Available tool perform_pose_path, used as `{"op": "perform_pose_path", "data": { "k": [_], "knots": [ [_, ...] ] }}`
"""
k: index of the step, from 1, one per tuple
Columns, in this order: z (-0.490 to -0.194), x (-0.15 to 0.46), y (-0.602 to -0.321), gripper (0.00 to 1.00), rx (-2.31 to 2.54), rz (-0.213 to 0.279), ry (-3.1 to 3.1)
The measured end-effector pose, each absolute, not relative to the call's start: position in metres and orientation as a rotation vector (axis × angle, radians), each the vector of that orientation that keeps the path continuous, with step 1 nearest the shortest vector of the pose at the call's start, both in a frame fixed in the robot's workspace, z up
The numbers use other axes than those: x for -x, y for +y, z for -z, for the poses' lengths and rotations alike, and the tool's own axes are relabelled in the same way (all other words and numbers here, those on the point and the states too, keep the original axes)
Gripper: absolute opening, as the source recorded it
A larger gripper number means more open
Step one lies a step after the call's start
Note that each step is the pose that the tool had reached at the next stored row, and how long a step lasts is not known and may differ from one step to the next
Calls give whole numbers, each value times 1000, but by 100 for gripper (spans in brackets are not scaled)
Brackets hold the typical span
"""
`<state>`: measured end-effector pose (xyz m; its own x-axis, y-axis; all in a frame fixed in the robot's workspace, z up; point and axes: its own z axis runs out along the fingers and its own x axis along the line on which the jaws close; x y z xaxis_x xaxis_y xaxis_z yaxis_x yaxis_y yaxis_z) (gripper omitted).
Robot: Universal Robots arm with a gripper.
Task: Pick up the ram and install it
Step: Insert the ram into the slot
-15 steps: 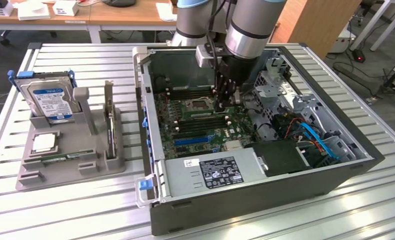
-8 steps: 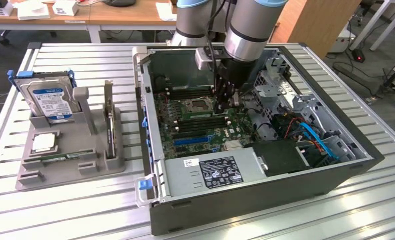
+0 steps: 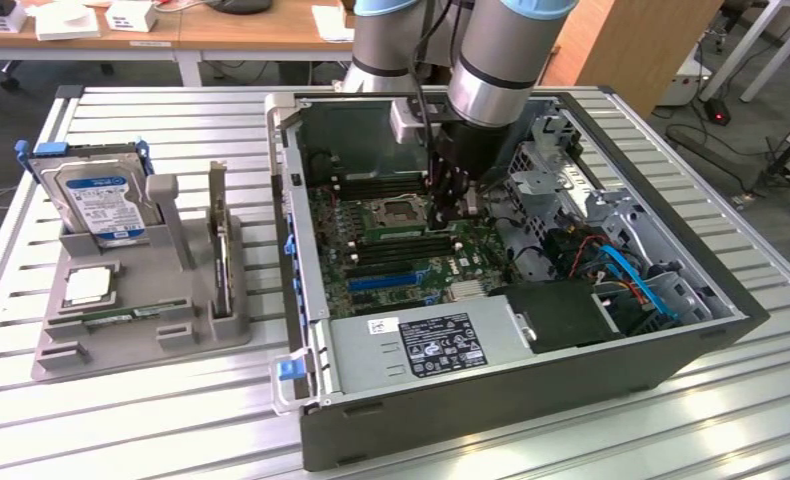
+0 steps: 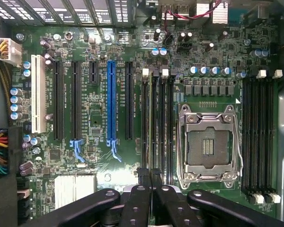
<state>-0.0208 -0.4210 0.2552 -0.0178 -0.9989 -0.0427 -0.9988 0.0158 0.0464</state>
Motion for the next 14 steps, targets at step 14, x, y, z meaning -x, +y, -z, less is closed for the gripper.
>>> {"op": "perform_pose_path", "data": {
  "k": [14],
  "knots": [
    [-252,22,-421,11,-2200,99,-2238]
  ]
}}
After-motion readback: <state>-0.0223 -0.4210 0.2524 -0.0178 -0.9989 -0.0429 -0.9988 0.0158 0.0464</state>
